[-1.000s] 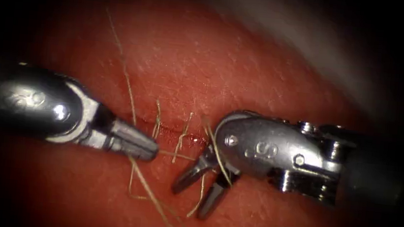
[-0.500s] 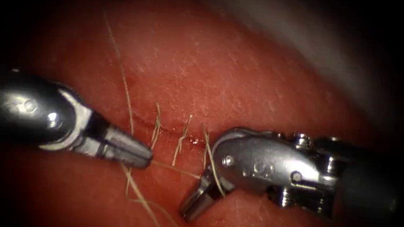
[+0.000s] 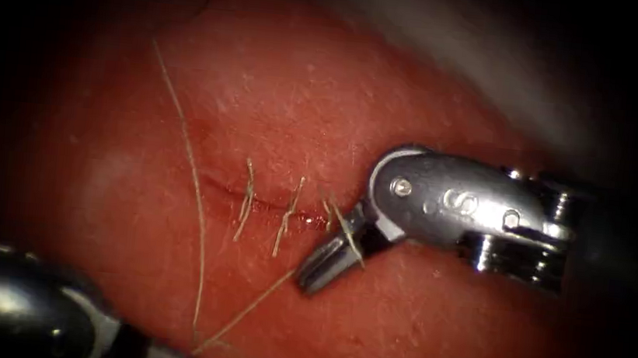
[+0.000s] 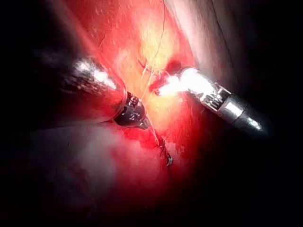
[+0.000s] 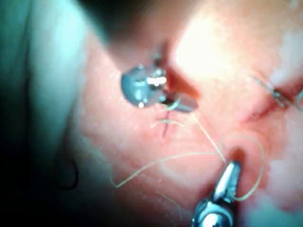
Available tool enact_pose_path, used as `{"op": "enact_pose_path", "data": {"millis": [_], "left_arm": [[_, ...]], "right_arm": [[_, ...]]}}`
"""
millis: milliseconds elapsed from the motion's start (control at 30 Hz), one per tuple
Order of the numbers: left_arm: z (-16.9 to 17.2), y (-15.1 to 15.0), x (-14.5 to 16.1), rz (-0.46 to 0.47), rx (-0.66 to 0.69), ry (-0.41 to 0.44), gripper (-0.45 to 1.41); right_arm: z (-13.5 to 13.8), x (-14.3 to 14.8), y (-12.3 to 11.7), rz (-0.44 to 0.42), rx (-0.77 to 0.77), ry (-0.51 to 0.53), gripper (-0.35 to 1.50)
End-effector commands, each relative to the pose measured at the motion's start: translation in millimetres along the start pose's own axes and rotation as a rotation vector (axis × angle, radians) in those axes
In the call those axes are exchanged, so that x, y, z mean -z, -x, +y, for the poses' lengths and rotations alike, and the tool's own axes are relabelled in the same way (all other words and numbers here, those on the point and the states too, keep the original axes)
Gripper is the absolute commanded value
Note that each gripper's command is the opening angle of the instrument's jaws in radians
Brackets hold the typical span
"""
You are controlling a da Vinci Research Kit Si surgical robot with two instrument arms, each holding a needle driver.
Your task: Wound Closure
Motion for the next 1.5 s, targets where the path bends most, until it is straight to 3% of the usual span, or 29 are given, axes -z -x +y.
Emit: {"op": "enact_pose_path", "data": {"millis": [33, 233, 467, 1500], "left_arm": [[0.5, 0.3, -0.6, -0.002, -0.001, 0.003, -0.35], [5.5, -0.9, -0.4, -0.009, -0.003, 0.022, -0.35], [8.7, -2.6, -1.0, -0.007, -0.007, 0.03, -0.35], [18.0, -4.1, -1.6, -0.011, -0.011, 0.065, -0.35]], "right_arm": [[1.4, 0.3, 0.7, 0.006, -0.017, 0.019, -0.35], [2.7, 2.3, 1.8, 0.009, -0.045, 0.068, -0.35], [3.2, 2.7, 2.2, 0.01, -0.047, 0.08, -0.35], [4.7, 3.2, 3.2, -0.001, -0.086, 0.164, -0.35]]}}
